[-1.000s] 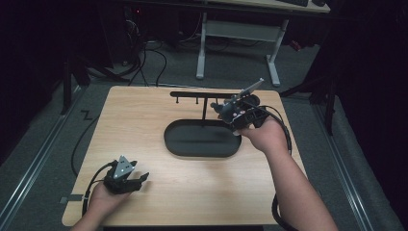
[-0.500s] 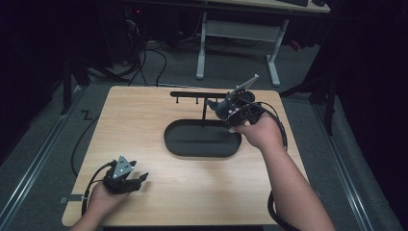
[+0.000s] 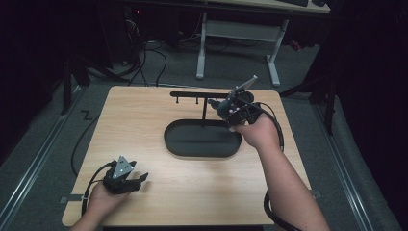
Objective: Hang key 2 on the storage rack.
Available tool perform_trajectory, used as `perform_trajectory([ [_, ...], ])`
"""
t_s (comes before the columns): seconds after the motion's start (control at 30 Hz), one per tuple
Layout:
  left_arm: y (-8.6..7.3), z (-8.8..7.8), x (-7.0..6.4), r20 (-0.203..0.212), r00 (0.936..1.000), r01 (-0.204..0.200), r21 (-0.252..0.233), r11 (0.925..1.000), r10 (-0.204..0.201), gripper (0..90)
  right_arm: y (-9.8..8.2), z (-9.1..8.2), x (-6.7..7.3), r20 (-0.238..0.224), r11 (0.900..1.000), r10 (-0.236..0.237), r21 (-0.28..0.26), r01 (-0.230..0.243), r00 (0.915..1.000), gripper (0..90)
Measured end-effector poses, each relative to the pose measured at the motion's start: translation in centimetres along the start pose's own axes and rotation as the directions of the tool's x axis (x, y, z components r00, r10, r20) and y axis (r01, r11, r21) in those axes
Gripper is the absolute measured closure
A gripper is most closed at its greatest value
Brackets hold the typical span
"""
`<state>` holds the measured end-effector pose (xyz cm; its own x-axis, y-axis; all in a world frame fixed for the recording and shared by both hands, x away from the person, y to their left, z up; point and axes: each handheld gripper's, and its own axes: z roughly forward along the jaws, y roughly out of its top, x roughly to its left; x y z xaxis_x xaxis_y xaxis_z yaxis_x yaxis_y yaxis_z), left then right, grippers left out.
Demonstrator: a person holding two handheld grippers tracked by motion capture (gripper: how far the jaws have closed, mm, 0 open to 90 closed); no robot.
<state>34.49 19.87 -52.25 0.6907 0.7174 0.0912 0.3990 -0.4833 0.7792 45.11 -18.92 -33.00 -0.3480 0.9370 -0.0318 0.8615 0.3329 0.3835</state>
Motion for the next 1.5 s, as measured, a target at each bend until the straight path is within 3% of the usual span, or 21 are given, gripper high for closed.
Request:
perform_trajectory([
  [0.2,0.0,0.1,-0.1,0.004,1.0,-0.008,0.009,0.9999,0.008,35.6,-1.2,2.4,0.0,-0.008,0.998,-0.007,0.062,0.008,0.9999,48.3],
  [0.37,0.0,0.1,-0.2,0.003,1.0,-0.01,0.009,0.9999,0.01,35.6,-1.5,4.3,0.1,-0.017,0.997,-0.008,0.082,0.01,0.9998,48.0],
  [0.57,0.1,0.2,-0.1,0.007,0.9999,-0.011,0.015,0.9998,0.01,35.7,-1.0,5.6,0.4,-0.024,0.998,-0.007,0.057,0.009,0.9997,46.3],
  [0.77,0.0,0.3,-0.1,0.009,0.9999,-0.014,0.013,0.9998,0.014,35.7,-0.7,6.7,0.9,-0.037,0.999,0.001,0.04,0.001,0.9993,29.3],
  [0.87,0.1,0.3,-0.2,0.013,0.9998,-0.017,0.017,0.9997,0.017,35.8,-1.1,6.8,1.1,-0.037,1.0,0.001,0.025,0.0,0.9993,27.2],
  [1.17,0.2,0.6,-0.6,0.015,0.9995,-0.029,0.022,0.9993,0.029,35.8,-5.1,6.9,0.3,-0.054,0.999,0.006,-0.038,-0.008,0.9985,28.3],
  [1.2,0.2,0.6,-0.7,0.018,0.9994,-0.029,0.023,0.9993,0.029,35.8,-6.3,7.3,0.2,-0.06,0.998,0.005,-0.059,-0.009,0.9982,28.3],
  [1.27,0.2,0.6,-0.7,0.019,0.9994,-0.031,0.024,0.9992,0.03,35.8,-6.7,7.5,0.1,-0.06,0.998,-0.005,-0.068,0.001,0.9982,28.6],
  [1.37,0.1,0.6,-0.8,0.025,0.9994,-0.025,0.024,0.9994,0.025,35.8,-8.8,8.6,0.1,-0.047,0.994,-0.034,-0.106,0.029,0.9983,29.5],
  [1.5,0.0,0.7,-1.1,0.038,0.9991,-0.022,0.028,0.9994,0.02,35.8,-11.3,9.7,0.3,-0.052,0.987,-0.036,-0.161,0.027,0.998,27.6],
])
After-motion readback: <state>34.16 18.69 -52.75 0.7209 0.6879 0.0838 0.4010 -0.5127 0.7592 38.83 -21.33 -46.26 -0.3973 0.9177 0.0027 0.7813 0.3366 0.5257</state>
